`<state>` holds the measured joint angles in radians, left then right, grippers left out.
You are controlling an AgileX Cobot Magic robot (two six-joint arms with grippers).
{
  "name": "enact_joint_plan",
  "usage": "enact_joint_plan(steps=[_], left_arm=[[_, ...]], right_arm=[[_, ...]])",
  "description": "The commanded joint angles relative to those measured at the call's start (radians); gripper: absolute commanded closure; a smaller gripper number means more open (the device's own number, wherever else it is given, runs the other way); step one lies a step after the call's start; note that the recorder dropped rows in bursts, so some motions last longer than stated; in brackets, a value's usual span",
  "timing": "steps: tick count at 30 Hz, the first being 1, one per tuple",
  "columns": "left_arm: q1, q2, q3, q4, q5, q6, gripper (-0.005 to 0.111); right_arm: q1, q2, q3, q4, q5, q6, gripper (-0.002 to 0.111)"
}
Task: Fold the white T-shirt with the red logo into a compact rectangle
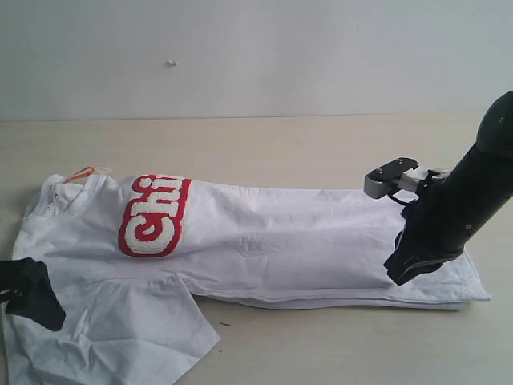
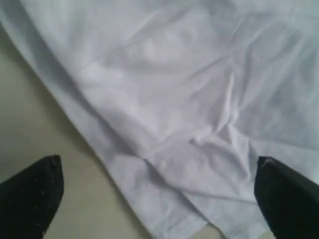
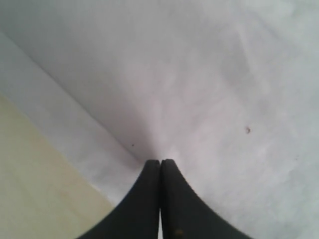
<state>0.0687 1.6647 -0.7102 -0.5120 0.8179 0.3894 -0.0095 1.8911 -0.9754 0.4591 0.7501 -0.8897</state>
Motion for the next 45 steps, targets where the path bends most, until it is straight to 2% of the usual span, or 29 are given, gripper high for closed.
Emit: enact_joint_plan(steps=[1,6,11,18,21,23,24,25,26,27,29,34,43,45], left_arm=[[0.002,-0.009,0.065,-0.034,-0.091,-0.006,0.003],[0.002,-0.008,0.094,-0.067,-0.149,0.019,0.003],[0.002,0.036,0.097,-0.199,-0.142,0.144,0.003],[0.002,0.131,0.097,-0.395,-0.044,0.326,0.003],[0.0,0.162,0.097,-0.417,-0.009,0.347,0.007],[0.0,0.171,0.097,-0.414,-0.003,0.347,0.018],[0.0,0.175,0.097,-0.414,0.007,0.346,0.041],[0.0,0.175,0.097,-0.414,0.006,0.346,0.055],[0.0,0.175,0.097,-0.416,0.013,0.346,0.085],[0.0,0.175,0.097,-0.416,0.02,0.346,0.102],[0.0,0.175,0.095,-0.416,0.066,0.353,0.104],[0.002,0.175,0.017,-0.566,0.388,0.401,0.104],[0.002,0.175,-0.096,-0.896,0.403,0.452,0.104],[0.002,0.185,-0.112,-0.968,0.362,0.466,0.104]], right_arm=[[0.004,-0.012,0.001,0.012,0.025,-0.006,0.108],[0.004,-0.012,0.001,0.019,0.025,-0.006,0.108],[0.004,-0.012,0.001,0.019,0.025,-0.006,0.108],[0.004,-0.012,0.001,0.019,0.025,-0.006,0.108],[0.004,-0.012,0.001,0.018,0.023,-0.006,0.108],[0.004,-0.012,0.001,0.018,0.021,-0.006,0.108],[0.004,-0.012,0.001,0.018,0.021,-0.006,0.108],[0.004,-0.012,0.001,0.018,0.021,-0.006,0.108],[0.004,-0.012,0.001,0.018,0.021,-0.006,0.108],[0.004,-0.012,0.001,0.018,0.021,-0.006,0.108],[0.004,-0.012,0.001,0.018,0.021,-0.006,0.108],[0.004,-0.012,0.001,0.018,0.028,-0.006,0.108],[0.004,-0.012,0.001,0.023,0.055,-0.006,0.108],[0.004,-0.012,0.001,0.023,0.06,-0.006,0.108]])
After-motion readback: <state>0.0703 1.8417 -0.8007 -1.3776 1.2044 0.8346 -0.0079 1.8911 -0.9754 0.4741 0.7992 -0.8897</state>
